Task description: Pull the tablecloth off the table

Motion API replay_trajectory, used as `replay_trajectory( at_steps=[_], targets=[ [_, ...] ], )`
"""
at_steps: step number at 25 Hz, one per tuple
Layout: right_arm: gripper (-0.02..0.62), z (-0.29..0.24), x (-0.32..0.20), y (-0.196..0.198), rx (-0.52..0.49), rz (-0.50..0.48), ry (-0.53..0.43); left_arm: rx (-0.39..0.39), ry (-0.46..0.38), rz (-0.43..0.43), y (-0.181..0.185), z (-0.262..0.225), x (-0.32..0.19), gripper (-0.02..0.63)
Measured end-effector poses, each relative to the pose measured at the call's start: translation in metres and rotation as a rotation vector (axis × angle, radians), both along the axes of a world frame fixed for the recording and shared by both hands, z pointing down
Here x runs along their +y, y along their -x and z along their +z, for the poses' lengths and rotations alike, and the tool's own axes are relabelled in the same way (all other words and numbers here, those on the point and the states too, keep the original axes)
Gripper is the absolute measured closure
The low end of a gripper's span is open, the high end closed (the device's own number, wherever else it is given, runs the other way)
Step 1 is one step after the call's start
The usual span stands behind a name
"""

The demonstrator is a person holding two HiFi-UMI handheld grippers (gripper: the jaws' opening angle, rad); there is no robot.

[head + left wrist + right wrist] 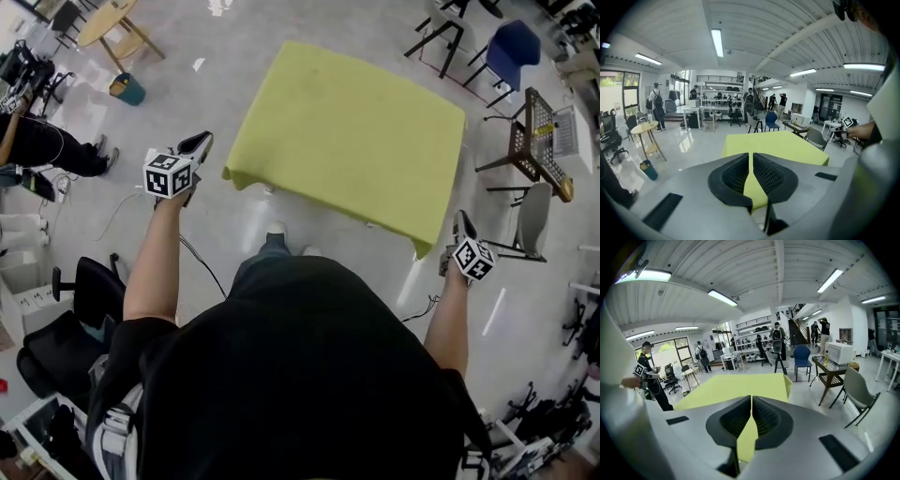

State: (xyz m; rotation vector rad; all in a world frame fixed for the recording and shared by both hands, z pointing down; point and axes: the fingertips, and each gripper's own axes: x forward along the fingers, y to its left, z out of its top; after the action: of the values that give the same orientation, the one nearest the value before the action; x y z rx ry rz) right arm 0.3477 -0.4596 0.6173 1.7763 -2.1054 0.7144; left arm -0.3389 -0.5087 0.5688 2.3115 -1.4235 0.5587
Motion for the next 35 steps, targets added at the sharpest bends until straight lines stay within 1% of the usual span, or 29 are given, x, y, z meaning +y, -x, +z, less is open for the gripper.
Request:
replay_trajectory(
  at_steps=[2,3,4,5,7,9,12,15,16,18,19,20,22,27,29,33,35],
  targets=[
    [0.56,0.016,0.024,0.006,0.026,0.023,0.05,-0.011,0.061,0.036,0.023,0.033,0.01,0.557],
    [0.558,0.029,0.025,0.013,0.028,0.021,0.071,-0.027,0.088,0.046,0.039,0.046,0.012,0.549],
    [0.553,0.045,0.017,0.017,0.025,0.008,0.086,-0.05,0.109,0.048,0.049,0.057,0.008,0.54],
    [0.548,0.06,0.003,0.012,0.023,-0.009,0.1,-0.07,0.124,0.045,0.049,0.067,-0.002,0.532],
    [0.537,0.089,-0.015,-0.022,0.042,-0.027,0.141,-0.078,0.161,0.04,0.021,0.088,-0.022,0.513],
    [0.526,0.117,-0.007,-0.054,0.071,-0.032,0.197,-0.066,0.206,0.049,-0.003,0.113,-0.028,0.492],
    [0.491,0.151,0.012,-0.064,0.08,-0.049,0.276,-0.095,0.262,0.074,-0.008,0.136,-0.022,0.474],
    [0.468,0.183,0.021,-0.081,0.091,-0.104,0.353,-0.146,0.312,0.074,-0.017,0.146,-0.015,0.445],
    [0.468,0.194,0.021,-0.094,0.101,-0.117,0.378,-0.152,0.323,0.076,-0.025,0.155,-0.018,0.437],
    [0.451,0.214,0.029,-0.115,0.129,-0.105,0.428,-0.133,0.348,0.102,-0.037,0.185,-0.024,0.416],
    [0.448,0.221,0.037,-0.116,0.141,-0.088,0.45,-0.128,0.367,0.117,-0.033,0.199,-0.022,0.408],
    [0.44,0.228,0.046,-0.11,0.146,-0.072,0.468,-0.137,0.387,0.127,-0.021,0.21,-0.017,0.403],
    [0.422,0.242,0.057,-0.094,0.146,-0.056,0.5,-0.176,0.424,0.132,0.006,0.226,-0.006,0.4],
    [0.388,0.271,0.07,-0.091,0.182,-0.041,0.587,-0.343,0.488,0.153,0.03,0.273,-0.002,0.404],
    [0.379,0.279,0.075,-0.089,0.197,-0.038,0.616,-0.369,0.506,0.157,0.035,0.289,-0.002,0.403],
    [0.352,0.3,0.076,-0.078,0.219,-0.025,0.643,-0.385,0.536,0.17,0.052,0.331,-0.008,0.4],
    [0.337,0.325,0.06,-0.061,0.189,-0.056,0.641,-0.425,0.56,0.184,0.059,0.343,-0.013,0.361]
  ],
)
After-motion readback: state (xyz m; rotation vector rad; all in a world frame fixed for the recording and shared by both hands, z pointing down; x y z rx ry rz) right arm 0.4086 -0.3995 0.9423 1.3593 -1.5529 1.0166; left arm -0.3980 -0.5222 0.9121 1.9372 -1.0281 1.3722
